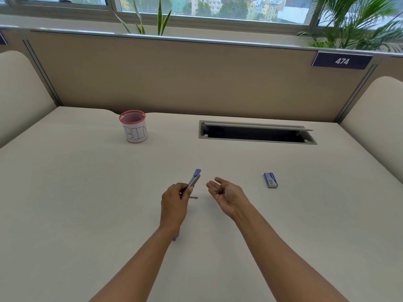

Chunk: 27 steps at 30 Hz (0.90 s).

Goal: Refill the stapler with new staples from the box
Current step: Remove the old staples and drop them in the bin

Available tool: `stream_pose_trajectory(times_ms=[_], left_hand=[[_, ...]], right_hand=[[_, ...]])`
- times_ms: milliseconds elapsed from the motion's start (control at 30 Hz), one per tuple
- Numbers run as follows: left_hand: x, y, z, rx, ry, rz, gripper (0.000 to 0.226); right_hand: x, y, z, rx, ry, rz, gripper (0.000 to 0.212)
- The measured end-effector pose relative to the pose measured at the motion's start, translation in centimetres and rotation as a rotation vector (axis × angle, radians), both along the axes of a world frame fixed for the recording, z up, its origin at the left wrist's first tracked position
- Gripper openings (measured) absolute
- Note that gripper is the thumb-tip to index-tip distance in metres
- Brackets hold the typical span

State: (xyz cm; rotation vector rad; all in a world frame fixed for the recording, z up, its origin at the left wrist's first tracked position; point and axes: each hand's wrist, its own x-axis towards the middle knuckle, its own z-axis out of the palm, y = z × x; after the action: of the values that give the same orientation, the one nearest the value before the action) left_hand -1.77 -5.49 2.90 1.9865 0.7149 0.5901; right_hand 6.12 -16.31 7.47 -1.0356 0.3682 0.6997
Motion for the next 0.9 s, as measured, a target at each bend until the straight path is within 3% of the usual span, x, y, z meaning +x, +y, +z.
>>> stream_pose_trajectory(times_ms=[167,300,433,633,900], left_hand=[[-0.3,1.1,-0.3,-0.398,-0.039,0.159,0.02],[-0.4,1.5,-0.9,-0.681,-0.078,0.231,0.02],[-0.3,1.4,-0.6,-0.955,-0.185,0.25,0.025],[-0.1,1.2,-0.6,-1.153,-0.227,0.227,0.028],[0.1,0.9,-0.7,-1.296,-0.229,0.157,0.032]], right_hand=[[0.3,-1.3,-1.4,-0.131,-0.023,-0.011,0.04],[0.3,-1.6,-2.3,-0.183,-0.07,0.0,0.018],[0.8,-1.9,-4.1,-0.249,-0.141,0.017,0.021],[0.6,-2.0,-4.8,-0.574,-0.393,0.149,0.021],[0.9,-1.3,-4.9,-0.782,-0.595,0.274,0.017]])
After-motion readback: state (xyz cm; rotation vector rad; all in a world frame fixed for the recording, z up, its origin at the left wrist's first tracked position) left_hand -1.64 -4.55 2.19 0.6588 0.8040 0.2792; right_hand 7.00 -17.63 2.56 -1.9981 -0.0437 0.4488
